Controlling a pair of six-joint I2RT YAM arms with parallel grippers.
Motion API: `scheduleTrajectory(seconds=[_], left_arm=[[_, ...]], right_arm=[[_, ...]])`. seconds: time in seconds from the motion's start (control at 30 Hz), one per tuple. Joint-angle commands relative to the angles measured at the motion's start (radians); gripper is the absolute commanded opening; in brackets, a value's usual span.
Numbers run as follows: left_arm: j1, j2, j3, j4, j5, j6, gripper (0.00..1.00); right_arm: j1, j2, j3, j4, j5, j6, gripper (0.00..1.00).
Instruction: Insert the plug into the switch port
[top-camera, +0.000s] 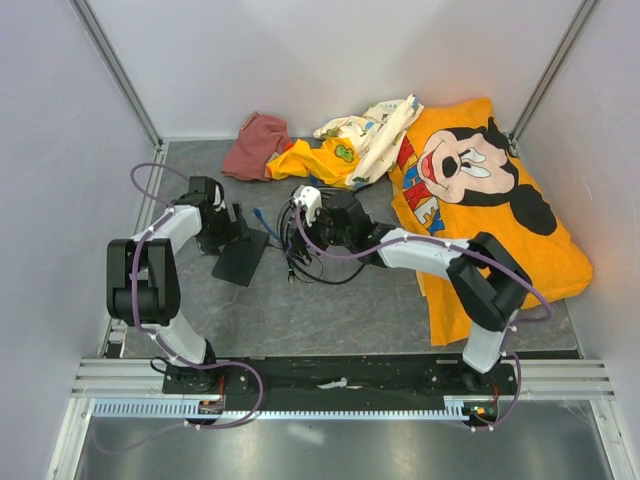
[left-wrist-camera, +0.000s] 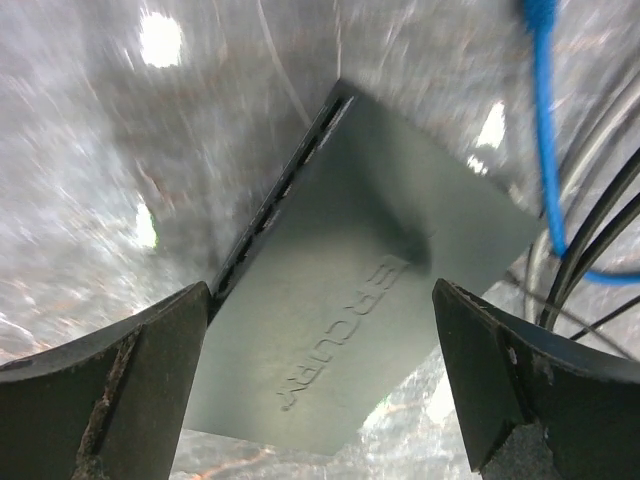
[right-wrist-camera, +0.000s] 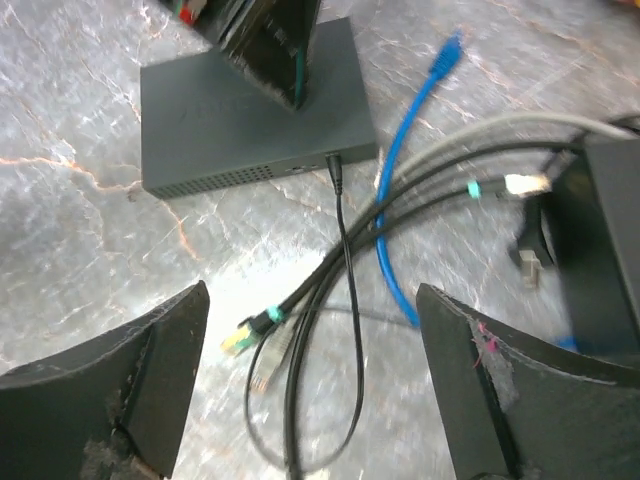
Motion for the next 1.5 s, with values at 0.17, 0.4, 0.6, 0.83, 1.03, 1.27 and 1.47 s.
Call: scheduleTrajectory(seconds=[0.17, 0.4, 0.6, 0.83, 1.03, 1.27, 1.47], left_arm=[[-0.031, -0.055, -0.134, -0.035, 0.137, -0.116, 0.96], [-0.204, -0.182, -0.287, 0.029, 0.186, -0.229, 0.9], [-0.472, -0.288, -0.39, 0.131, 0.127, -0.456, 0.86], [-0.793, -0.198, -0.239, 0.302, 0.087, -0.594, 0.84], [-0.878, -0.231, -0.186, 0.358, 0.053, -0.581, 0.85], [-0.786, -0.428, -0.188, 0.126, -0.238, -0.456, 0.85], [-0.589, -0.28, -0.067, 0.111, -0.26, -0.338, 0.83]], right_arm=[[0.002, -0.281, -0.213, 0.035, 0.114, 0.097, 0.93], [0.005, -0.417, -0.309, -0.003, 0.16, 0.109, 0.93], [0.007, -0.503, -0.395, -0.02, 0.25, 0.147, 0.93], [0.007, -0.623, -0.477, -0.084, 0.422, 0.199, 0.93], [0.007, -0.695, -0.493, -0.156, 0.463, 0.161, 0.93], [0.007, -0.775, -0.49, -0.237, 0.484, 0.13, 0.94], [0.007, -0.832, -0.517, -0.25, 0.513, 0.132, 0.94]])
